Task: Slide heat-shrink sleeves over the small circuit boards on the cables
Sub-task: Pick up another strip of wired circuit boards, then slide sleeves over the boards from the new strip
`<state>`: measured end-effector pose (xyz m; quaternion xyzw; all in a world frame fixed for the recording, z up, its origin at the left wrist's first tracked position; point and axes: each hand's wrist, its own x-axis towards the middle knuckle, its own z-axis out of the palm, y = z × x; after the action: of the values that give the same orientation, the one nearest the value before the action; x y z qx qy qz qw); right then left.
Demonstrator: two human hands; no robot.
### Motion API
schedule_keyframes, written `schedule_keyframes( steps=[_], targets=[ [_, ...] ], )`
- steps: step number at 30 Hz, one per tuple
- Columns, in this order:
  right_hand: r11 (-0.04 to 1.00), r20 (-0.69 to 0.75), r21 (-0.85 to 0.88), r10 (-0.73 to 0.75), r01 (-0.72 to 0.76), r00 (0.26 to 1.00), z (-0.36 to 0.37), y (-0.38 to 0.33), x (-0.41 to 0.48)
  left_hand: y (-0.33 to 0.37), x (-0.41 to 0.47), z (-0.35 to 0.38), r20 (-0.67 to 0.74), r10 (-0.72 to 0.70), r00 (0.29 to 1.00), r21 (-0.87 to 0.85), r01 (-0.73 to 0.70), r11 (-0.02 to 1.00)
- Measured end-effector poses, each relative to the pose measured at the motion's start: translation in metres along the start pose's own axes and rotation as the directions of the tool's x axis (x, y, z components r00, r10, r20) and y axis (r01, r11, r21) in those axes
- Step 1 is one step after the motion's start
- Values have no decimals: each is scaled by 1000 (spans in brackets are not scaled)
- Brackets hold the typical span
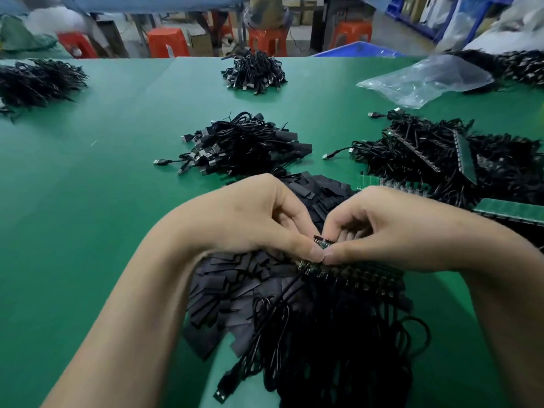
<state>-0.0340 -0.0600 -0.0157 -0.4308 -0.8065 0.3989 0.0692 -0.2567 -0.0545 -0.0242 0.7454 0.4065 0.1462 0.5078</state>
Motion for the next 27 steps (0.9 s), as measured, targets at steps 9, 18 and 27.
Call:
schedule_keyframes(
  steps=[9, 18, 27],
  targets=[
    [987, -102, 67, -140, 147, 985, 2, 1, 2, -14, -2, -8, 25, 86, 996, -236, -78, 969],
    [949, 50, 244, -217, 199, 975, -5, 5, -2, -16, 1, -2, 80, 142, 987, -344, -106, 933],
    [995, -66, 43, -85, 88, 994, 14, 5, 11, -12, 14, 5, -316, 198, 928, -298, -295, 908]
  ],
)
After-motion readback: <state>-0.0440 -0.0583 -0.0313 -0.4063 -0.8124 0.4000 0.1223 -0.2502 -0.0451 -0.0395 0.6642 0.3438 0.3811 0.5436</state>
